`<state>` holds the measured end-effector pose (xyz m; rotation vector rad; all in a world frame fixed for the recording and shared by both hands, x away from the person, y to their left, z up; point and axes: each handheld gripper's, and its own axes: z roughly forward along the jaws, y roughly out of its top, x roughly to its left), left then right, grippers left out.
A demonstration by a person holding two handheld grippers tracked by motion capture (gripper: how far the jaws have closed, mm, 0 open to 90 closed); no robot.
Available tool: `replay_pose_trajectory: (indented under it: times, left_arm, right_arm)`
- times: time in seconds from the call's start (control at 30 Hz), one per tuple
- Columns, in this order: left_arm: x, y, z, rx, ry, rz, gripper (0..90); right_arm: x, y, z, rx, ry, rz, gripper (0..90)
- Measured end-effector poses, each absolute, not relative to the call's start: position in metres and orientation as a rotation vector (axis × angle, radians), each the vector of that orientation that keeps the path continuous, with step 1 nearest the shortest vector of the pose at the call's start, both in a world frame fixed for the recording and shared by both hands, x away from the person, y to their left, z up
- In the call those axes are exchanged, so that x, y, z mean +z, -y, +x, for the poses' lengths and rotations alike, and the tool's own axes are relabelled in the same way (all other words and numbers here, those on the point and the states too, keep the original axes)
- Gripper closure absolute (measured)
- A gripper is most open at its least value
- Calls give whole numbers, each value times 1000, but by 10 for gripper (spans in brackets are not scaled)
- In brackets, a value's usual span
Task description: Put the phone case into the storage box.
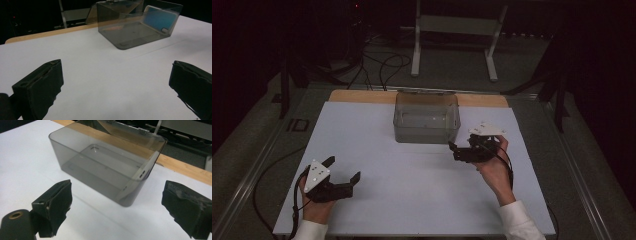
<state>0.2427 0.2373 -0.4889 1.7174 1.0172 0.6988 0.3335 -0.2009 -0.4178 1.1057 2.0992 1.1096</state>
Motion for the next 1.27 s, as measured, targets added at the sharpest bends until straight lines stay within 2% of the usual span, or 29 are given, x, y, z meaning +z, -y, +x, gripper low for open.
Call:
replay_pose_trajectory:
  times: [0.5,0.67,1.03,1.27]
  left_arm:
    - [-489,-237,242,691,-1011,1711,2]
    - [-489,-236,243,686,-1006,1715,2]
    - [-489,-237,241,694,-976,1702,2]
    - [-489,-237,240,697,-963,1704,2]
  right_arm:
    - [-440,222,276,1079,-2100,1090,96]
    - [-469,249,247,1158,-2005,1125,101]
    - [-481,263,224,1271,-1925,1047,101]
    - [-486,261,222,1301,-1938,1020,101]
